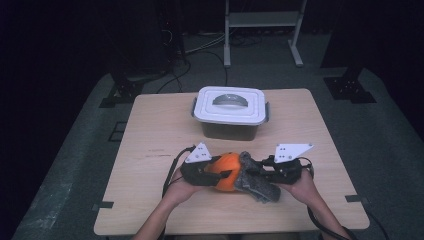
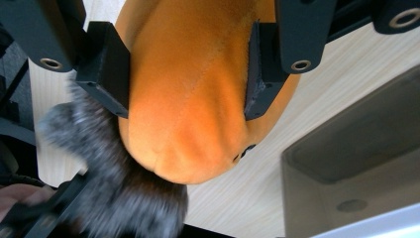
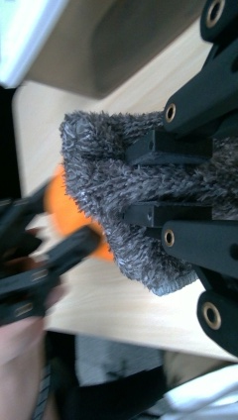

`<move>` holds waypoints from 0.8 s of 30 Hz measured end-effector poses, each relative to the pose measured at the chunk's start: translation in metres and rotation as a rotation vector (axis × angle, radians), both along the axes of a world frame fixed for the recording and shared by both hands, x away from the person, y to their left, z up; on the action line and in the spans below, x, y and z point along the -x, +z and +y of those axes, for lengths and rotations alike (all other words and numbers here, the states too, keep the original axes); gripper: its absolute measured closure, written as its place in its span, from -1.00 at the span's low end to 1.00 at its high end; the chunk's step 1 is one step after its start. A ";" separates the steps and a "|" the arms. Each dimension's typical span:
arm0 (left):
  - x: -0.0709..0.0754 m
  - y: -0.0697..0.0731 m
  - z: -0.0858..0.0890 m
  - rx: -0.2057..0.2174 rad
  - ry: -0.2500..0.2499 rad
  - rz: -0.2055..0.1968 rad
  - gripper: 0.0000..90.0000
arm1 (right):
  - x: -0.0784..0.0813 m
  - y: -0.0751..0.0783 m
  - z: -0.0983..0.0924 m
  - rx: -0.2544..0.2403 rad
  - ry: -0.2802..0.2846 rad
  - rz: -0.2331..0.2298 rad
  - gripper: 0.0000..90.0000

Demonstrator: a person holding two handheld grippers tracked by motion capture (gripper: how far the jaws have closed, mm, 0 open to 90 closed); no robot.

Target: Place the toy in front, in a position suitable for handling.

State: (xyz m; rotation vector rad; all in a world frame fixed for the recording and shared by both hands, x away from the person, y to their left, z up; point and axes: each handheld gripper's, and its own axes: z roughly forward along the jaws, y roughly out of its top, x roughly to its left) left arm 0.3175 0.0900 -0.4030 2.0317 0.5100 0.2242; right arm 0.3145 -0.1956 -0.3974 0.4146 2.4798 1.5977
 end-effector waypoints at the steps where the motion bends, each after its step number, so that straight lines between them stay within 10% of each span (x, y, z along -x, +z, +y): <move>1: 0.001 0.001 -0.002 -0.010 -0.013 0.006 -0.09 | 0.000 0.001 0.003 0.005 0.003 -0.003 0.64; 9: 0.001 0.001 -0.003 -0.045 -0.034 -0.025 -0.53 | -0.001 -0.007 0.003 0.052 0.010 0.016 0.65; 18: 0.007 -0.004 -0.013 -0.068 -0.080 -0.048 -0.11 | 0.002 0.005 0.003 -0.011 0.018 -0.008 0.65; 24: 0.004 -0.003 -0.008 -0.060 -0.048 -0.039 -0.09 | -0.002 -0.004 0.002 0.057 0.008 -0.007 0.65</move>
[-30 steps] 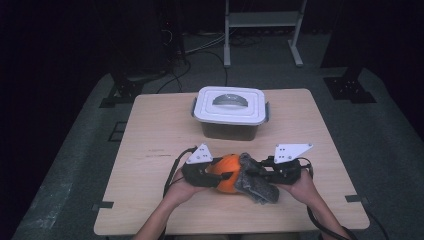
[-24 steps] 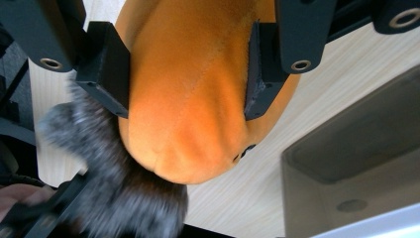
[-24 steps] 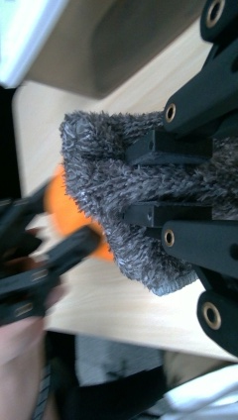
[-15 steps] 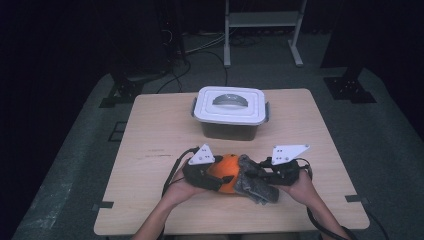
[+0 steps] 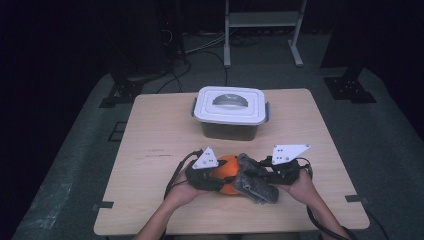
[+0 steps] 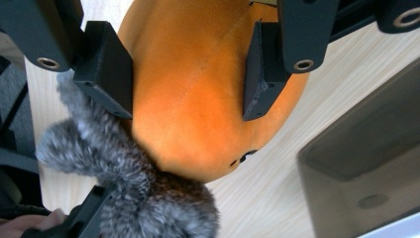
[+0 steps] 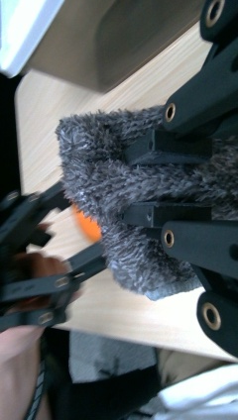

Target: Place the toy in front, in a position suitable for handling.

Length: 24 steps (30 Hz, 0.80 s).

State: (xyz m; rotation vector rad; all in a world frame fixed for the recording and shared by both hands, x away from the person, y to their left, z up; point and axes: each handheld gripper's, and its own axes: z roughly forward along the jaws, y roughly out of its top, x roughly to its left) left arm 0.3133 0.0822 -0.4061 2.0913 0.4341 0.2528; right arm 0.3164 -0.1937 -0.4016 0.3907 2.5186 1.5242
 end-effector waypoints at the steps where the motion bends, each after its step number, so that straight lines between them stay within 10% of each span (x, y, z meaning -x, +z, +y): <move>1: -0.001 -0.001 0.000 0.009 0.002 0.006 -0.10 | -0.001 -0.002 -0.003 0.009 -0.011 0.008 0.65; 16: -0.007 -0.004 0.009 0.030 -0.035 0.009 -0.61 | -0.002 -0.003 -0.008 0.001 0.005 0.025 0.64; 24: -0.001 -0.009 0.000 0.005 -0.064 0.019 0.00 | -0.012 -0.006 -0.022 0.015 -0.064 0.072 0.64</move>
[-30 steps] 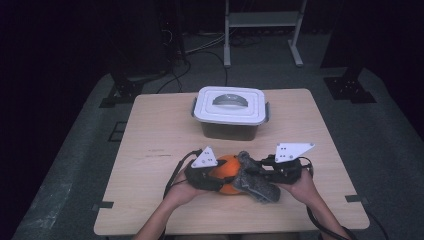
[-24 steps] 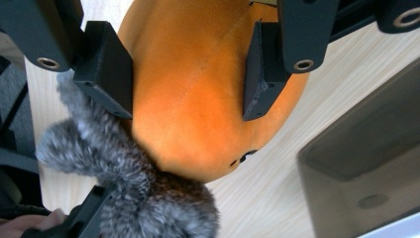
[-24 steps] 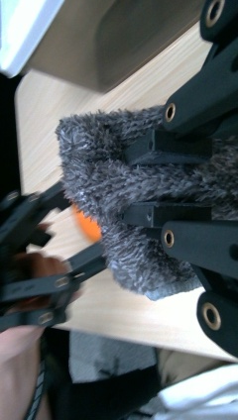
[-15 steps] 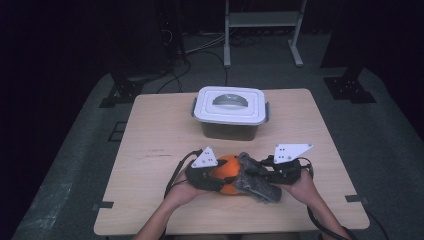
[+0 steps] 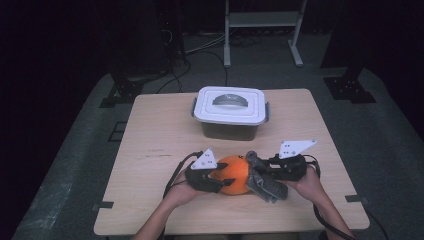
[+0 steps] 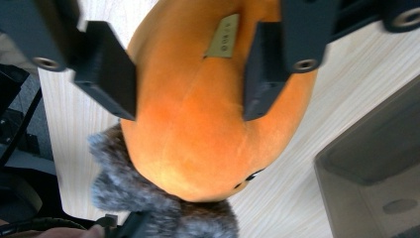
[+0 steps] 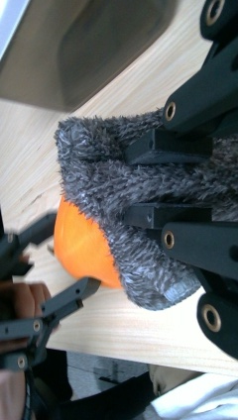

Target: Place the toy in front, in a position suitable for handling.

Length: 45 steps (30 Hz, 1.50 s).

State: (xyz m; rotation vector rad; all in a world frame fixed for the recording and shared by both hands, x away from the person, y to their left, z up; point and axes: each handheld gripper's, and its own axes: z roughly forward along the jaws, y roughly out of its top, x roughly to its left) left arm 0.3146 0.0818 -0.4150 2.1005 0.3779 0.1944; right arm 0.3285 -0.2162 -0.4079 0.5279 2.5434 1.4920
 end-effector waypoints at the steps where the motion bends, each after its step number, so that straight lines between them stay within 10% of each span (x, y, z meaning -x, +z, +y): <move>1: 0.001 0.000 -0.001 -0.002 -0.001 0.002 0.02 | 0.002 0.002 0.000 -0.013 0.004 -0.003 0.64; 8: 0.003 0.000 -0.003 -0.021 -0.045 0.021 -0.02 | 0.006 0.006 0.011 -0.025 0.065 -0.010 0.64; 12: 0.002 0.009 0.005 0.060 -0.071 0.053 -0.16 | 0.005 -0.004 0.002 0.013 0.091 0.029 0.64; 18: 0.001 0.000 0.003 0.012 -0.051 0.053 -0.15 | 0.005 -0.006 -0.002 0.012 0.130 0.059 0.63; 23: 0.004 -0.001 0.003 -0.024 -0.184 0.123 -0.14 | 0.003 0.000 -0.012 -0.007 0.048 0.033 0.63; 33: 0.000 -0.001 0.004 0.007 -0.078 0.090 -0.42 | 0.010 -0.007 0.000 0.024 0.171 0.060 0.63; 40: 0.004 -0.001 0.003 -0.053 -0.194 0.146 -0.31 | 0.013 0.001 0.004 0.000 0.177 0.029 0.63; 45: 0.003 0.005 0.010 0.038 -0.167 0.089 -0.38 | 0.012 -0.004 0.006 0.018 0.170 0.026 0.63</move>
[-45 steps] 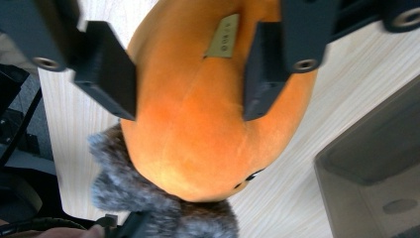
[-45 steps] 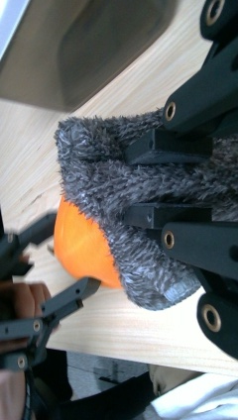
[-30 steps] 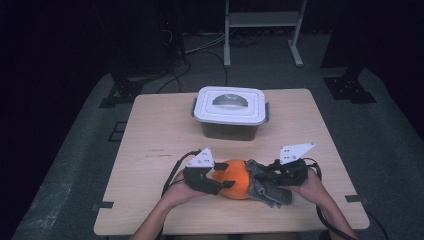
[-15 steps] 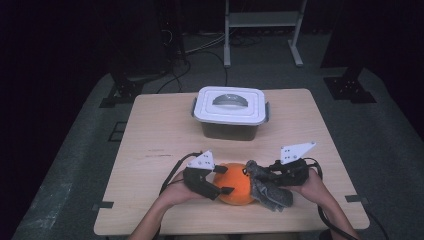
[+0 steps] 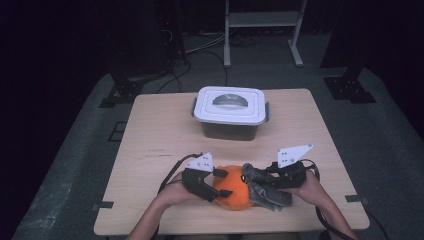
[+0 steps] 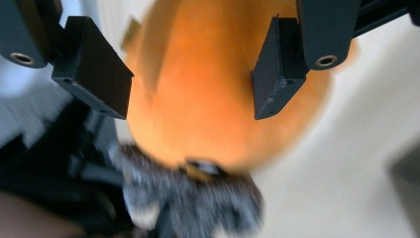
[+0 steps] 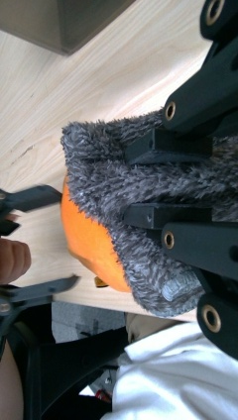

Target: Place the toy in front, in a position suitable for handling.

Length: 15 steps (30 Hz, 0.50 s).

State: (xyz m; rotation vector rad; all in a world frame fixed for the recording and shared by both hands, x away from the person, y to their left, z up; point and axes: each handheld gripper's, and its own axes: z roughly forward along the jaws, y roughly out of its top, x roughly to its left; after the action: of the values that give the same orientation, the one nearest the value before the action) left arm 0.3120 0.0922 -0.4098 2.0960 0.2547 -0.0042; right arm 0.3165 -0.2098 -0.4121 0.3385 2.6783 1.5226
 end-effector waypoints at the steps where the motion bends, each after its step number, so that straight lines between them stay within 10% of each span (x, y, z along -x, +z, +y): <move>1: 0.000 0.000 -0.002 0.018 0.052 -0.033 -0.38 | 0.000 0.000 0.000 0.000 0.000 0.000 0.63; 2: -0.002 -0.001 -0.005 0.006 0.114 -0.070 -0.50 | 0.001 0.000 0.002 -0.009 0.012 -0.002 0.63; 5: -0.003 -0.007 -0.009 -0.015 0.098 -0.068 -0.51 | 0.001 -0.001 0.002 -0.012 0.017 -0.007 0.63; 15: -0.002 -0.016 -0.007 -0.049 0.019 0.025 -0.17 | 0.000 -0.005 -0.003 0.007 0.023 0.018 0.63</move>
State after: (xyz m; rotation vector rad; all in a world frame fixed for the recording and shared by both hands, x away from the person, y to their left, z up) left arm 0.3140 0.0848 -0.4257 2.1435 0.2923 -0.0134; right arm 0.3162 -0.2124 -0.4170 0.3243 2.7099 1.5236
